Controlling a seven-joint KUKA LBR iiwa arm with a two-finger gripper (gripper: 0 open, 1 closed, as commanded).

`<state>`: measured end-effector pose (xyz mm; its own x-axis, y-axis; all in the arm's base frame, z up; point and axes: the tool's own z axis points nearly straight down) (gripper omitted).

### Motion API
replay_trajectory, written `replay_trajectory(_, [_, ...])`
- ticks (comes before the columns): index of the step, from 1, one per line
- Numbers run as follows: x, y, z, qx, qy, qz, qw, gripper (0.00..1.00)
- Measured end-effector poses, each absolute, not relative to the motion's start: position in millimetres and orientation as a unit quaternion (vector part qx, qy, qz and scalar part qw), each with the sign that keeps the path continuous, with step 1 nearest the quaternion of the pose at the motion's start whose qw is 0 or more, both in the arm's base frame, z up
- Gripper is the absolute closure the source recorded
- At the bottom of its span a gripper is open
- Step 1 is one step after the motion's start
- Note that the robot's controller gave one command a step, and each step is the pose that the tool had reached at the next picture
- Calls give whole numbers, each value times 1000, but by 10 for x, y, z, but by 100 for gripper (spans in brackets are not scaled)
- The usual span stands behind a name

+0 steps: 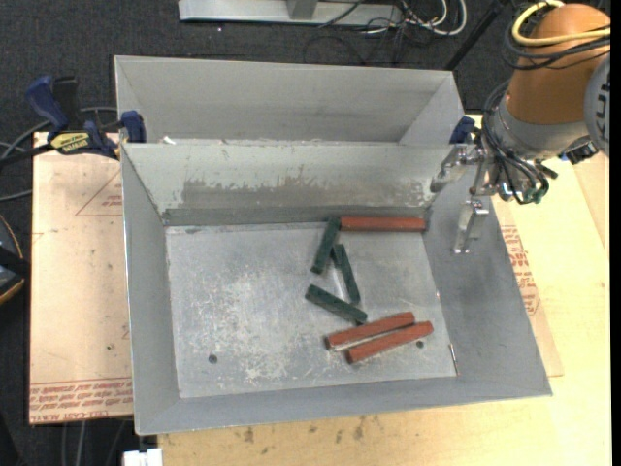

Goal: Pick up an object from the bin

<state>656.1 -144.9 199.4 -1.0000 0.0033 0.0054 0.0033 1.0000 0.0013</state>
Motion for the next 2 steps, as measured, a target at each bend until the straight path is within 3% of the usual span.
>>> replay_trajectory(1, [6577,-1444,2049,-1,-1000,0,-1,0])
replay_trajectory(2, [6242,-1174,1187,-11,-1000,0,-2,0])
